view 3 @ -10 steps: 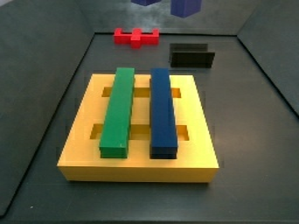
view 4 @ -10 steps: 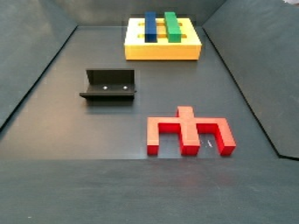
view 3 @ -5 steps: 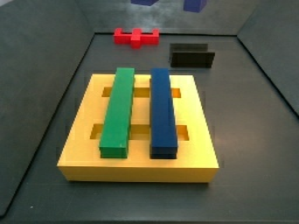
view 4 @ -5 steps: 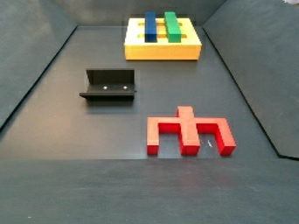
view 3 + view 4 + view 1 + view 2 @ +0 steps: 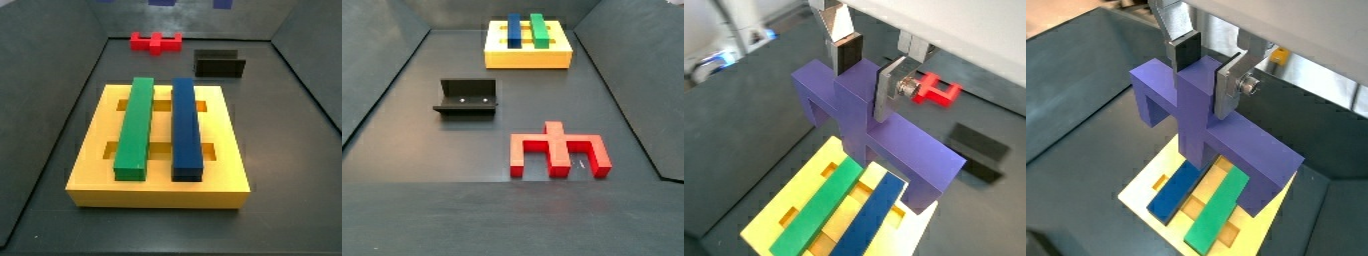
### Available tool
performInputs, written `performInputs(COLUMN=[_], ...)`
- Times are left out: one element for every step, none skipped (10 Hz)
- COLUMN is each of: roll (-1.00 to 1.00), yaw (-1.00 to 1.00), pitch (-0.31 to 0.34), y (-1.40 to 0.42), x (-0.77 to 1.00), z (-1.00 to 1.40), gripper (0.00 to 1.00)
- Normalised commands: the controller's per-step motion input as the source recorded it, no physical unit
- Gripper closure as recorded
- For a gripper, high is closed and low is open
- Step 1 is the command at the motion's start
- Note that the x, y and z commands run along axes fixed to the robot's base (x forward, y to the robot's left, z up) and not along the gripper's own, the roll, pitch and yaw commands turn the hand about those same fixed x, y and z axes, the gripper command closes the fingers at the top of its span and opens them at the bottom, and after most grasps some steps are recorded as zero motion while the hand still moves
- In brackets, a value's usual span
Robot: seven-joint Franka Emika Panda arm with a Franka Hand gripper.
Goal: Pick up the purple object. Move up. Move to above the board. Insert the purple object.
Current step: Move to above the board, then insert the purple object.
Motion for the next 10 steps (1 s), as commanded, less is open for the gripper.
performInputs(roll=[0.15, 0.00, -0.02, -0.01, 0.00, 0.00, 0.03, 0.12, 0.16, 0.17], yaw=[0.36, 0.00, 0.00, 0.00, 0.00, 0.00, 0.03, 0.07, 0.04, 0.04], pitch=[0.192, -0.007, -0.030, -0.034, -0.037, -0.043, -0.004, -0.011, -0.059, -0.064], y=[-0.04, 0.00, 0.00, -0.04, -0.14, -0.19, -0.29, -0.40, -0.32, -0.28], x=[0.10, 0.00, 0.03, 0.07, 0.11, 0.09, 0.03, 0.00, 0.00, 0.03], z=[0.02, 0.00, -0.08, -0.30, -0.43, -0.38, -0.27, -0.37, -0.62, -0.70], gripper=[1.00, 1.00, 1.00, 1.00, 1.00, 1.00, 1.00, 1.00, 1.00, 1.00])
